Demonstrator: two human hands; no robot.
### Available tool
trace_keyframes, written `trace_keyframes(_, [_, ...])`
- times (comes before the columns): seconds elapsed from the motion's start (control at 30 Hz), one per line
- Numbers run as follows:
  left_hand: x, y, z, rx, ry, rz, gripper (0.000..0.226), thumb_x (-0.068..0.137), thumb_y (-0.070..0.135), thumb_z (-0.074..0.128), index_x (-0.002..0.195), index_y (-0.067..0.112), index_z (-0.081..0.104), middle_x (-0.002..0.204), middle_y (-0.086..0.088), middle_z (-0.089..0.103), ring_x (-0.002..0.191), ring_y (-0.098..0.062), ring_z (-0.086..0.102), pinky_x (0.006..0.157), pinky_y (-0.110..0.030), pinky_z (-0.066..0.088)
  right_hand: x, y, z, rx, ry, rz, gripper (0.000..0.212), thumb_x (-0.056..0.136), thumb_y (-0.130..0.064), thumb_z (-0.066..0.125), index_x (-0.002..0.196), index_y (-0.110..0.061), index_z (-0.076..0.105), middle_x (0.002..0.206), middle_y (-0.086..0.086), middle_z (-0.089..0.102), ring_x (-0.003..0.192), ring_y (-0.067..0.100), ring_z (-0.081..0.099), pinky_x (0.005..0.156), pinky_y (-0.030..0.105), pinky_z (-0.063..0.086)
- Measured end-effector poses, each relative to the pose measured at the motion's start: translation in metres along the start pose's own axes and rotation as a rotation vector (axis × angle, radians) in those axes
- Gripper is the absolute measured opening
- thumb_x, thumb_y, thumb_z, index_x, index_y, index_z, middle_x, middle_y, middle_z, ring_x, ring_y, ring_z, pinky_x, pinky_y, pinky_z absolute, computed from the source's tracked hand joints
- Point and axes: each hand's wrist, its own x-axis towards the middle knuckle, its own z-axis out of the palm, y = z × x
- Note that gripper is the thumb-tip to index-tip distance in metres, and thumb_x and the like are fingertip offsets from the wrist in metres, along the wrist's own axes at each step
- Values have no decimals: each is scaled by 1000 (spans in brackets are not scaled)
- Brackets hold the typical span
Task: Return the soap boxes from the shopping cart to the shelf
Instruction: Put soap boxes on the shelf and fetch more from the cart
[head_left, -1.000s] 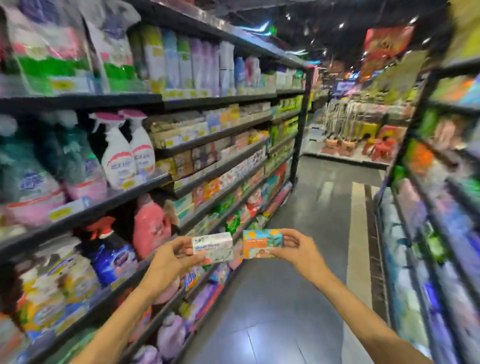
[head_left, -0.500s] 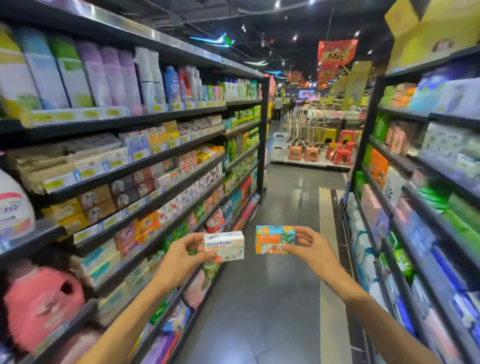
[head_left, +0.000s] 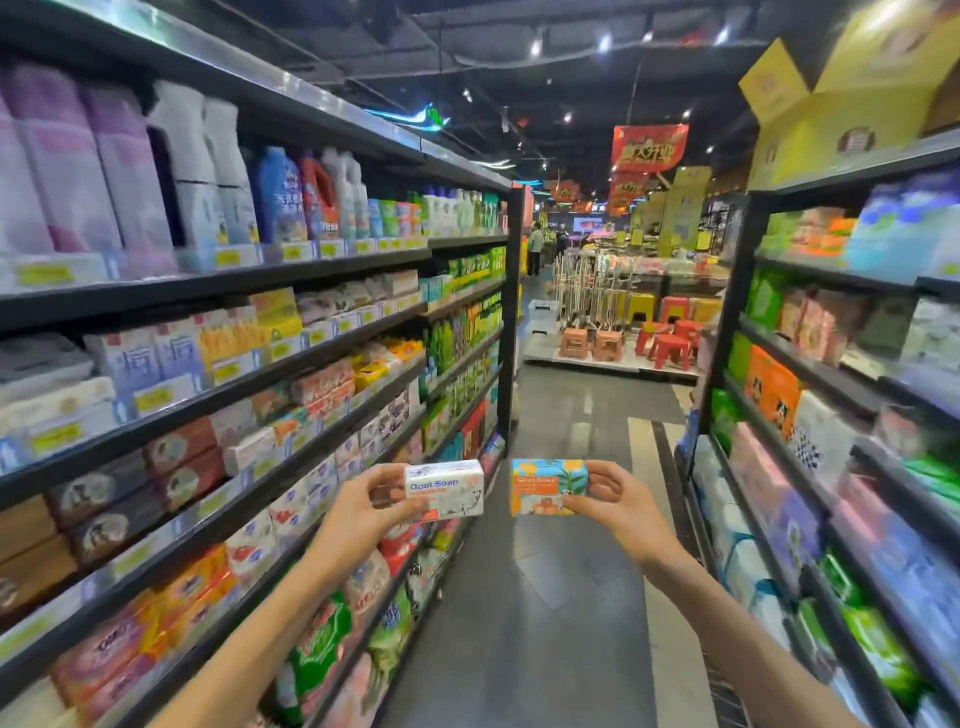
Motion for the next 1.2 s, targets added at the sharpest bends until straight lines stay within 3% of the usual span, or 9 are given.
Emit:
trace_keyframes(0.1, [43, -15, -9, -2, 77, -22, 35, 83, 12, 80, 115, 19, 67, 105, 5, 76, 95, -4, 72, 73, -13, 55, 61, 9, 21, 6, -33, -15, 44, 75, -3, 83, 115, -7, 64, 105, 4, 75, 97, 14, 71, 75, 18, 55])
trace_keyframes(0.23, [93, -44, -36, 72, 159, -25, 38, 82, 18, 82, 116, 22, 68, 105, 9, 76, 96, -4, 71, 82, -21, 56, 143, 28, 61, 54, -133, -50, 41, 75, -2, 82, 111, -10, 65, 101, 1, 77, 96, 13, 72, 75, 19, 56])
trace_keyframes(0.33, [127, -72, -60, 105, 257, -70, 37, 81, 22, 83, 115, 26, 68, 107, 9, 76, 100, -9, 71, 87, -26, 56, 210, 51, 98, 71, -251, -67, 42, 76, -4, 82, 113, -13, 65, 105, 2, 76, 101, 18, 72, 82, 29, 59])
trace_keyframes(0.4, [145, -87, -72, 120, 335, -98, 36, 82, 22, 83, 114, 25, 68, 106, 9, 76, 99, -9, 71, 81, -24, 56, 254, 66, 125, 83, -324, -81, 43, 77, -6, 82, 115, -15, 65, 108, 2, 75, 103, 19, 71, 86, 36, 59])
trace_keyframes(0.53, [173, -100, -84, 170, 526, -167, 33, 84, 20, 81, 114, 25, 68, 103, 10, 75, 92, -2, 70, 72, -16, 54, 333, 82, 179, 111, -522, -105, 43, 78, -13, 83, 116, -20, 65, 112, -2, 73, 106, 16, 69, 86, 36, 59])
trace_keyframes(0.67, [187, -113, -96, 255, 724, -253, 32, 84, 21, 80, 112, 31, 67, 105, 15, 73, 95, 3, 67, 80, -19, 55, 395, 88, 234, 108, -706, -148, 44, 75, -19, 85, 114, -22, 66, 110, -3, 73, 105, 16, 69, 86, 38, 58])
trace_keyframes(0.8, [183, -128, -105, 267, 901, -323, 33, 85, 20, 79, 111, 34, 65, 106, 17, 71, 98, 3, 66, 76, -13, 52, 425, 88, 282, 122, -852, -197, 42, 77, -20, 84, 115, -24, 65, 110, -7, 72, 102, 6, 68, 84, 27, 57])
trace_keyframes(1.07, [186, -144, -135, 333, 1068, -440, 35, 87, 12, 77, 116, 21, 61, 102, 19, 65, 85, 16, 62, 69, -1, 46, 441, 85, 357, 155, -981, -227, 42, 77, -20, 84, 112, -29, 64, 113, -10, 71, 106, 5, 66, 92, 32, 56])
trace_keyframes(1.2, [198, -158, -151, 335, 1120, -468, 33, 86, 18, 79, 114, 20, 63, 98, 16, 68, 94, 3, 66, 73, -8, 48, 449, 89, 378, 149, -1024, -219, 47, 75, -33, 85, 117, -30, 64, 114, -12, 70, 109, 5, 65, 96, 42, 55])
